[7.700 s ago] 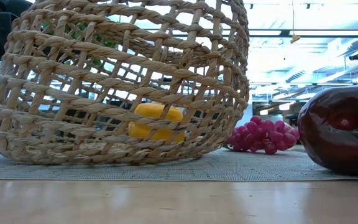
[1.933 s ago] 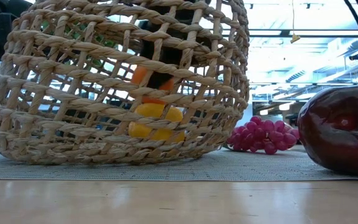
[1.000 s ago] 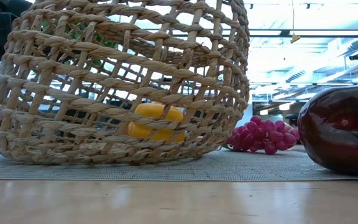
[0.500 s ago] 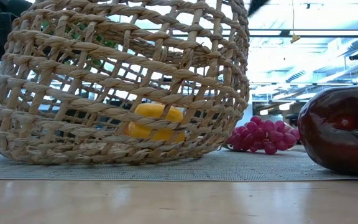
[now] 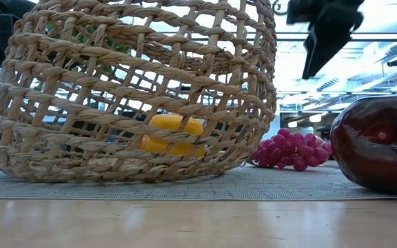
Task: Build produce basket
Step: Put the red apple in the basket
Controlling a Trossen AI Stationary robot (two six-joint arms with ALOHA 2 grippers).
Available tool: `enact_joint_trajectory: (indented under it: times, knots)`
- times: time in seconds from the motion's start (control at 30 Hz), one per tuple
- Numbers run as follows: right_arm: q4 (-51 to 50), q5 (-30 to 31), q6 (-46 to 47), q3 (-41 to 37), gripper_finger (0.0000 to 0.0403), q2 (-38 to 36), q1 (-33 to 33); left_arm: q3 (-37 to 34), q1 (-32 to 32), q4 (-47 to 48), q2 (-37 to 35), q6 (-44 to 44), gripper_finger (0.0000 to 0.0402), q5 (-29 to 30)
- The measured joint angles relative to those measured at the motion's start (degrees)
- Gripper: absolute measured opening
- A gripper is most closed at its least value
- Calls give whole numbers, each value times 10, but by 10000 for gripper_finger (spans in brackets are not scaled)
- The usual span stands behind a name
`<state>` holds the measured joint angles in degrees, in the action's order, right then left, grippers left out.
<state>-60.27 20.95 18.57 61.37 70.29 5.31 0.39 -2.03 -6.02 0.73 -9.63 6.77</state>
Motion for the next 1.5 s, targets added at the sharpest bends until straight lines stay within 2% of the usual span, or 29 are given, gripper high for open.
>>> enact_joint_trajectory:
  times: [0.17, 0.27, 0.37, 0.47, 0.93, 1.1, 1.23, 1.37, 1.5]
  knots:
    - [16, -21, -44, -20, 358, 14, -94, 0, 0, 0, 0, 0, 160, 0]
    - [17, -54, -65, -28, 368, 18, -142, 0, 0, 0, 0, 0, 160, 0]
    - [21, -90, -80, -37, 384, 18, -180, 0, 0, 0, 0, 0, 160, 0]
    - [35, -101, -95, -53, 397, 18, -206, 0, 0, 0, 0, 0, 160, 0]
    - [167, -144, -146, -153, 399, 18, -264, 0, 0, 0, 0, 0, 160, 0]
    - [159, -157, -148, -157, 398, 11, -264, 0, 0, 0, 0, 0, 160, 0]
    - [170, -151, -147, -137, 397, -23, -259, 0, 0, 0, 0, 0, 160, 0]
    - [211, -135, -87, -135, 397, -65, -273, 0, 0, 0, 0, 0, 160, 0]
    - [158, -159, -45, -134, 397, -75, -317, 0, 0, 0, 0, 0, 160, 0]
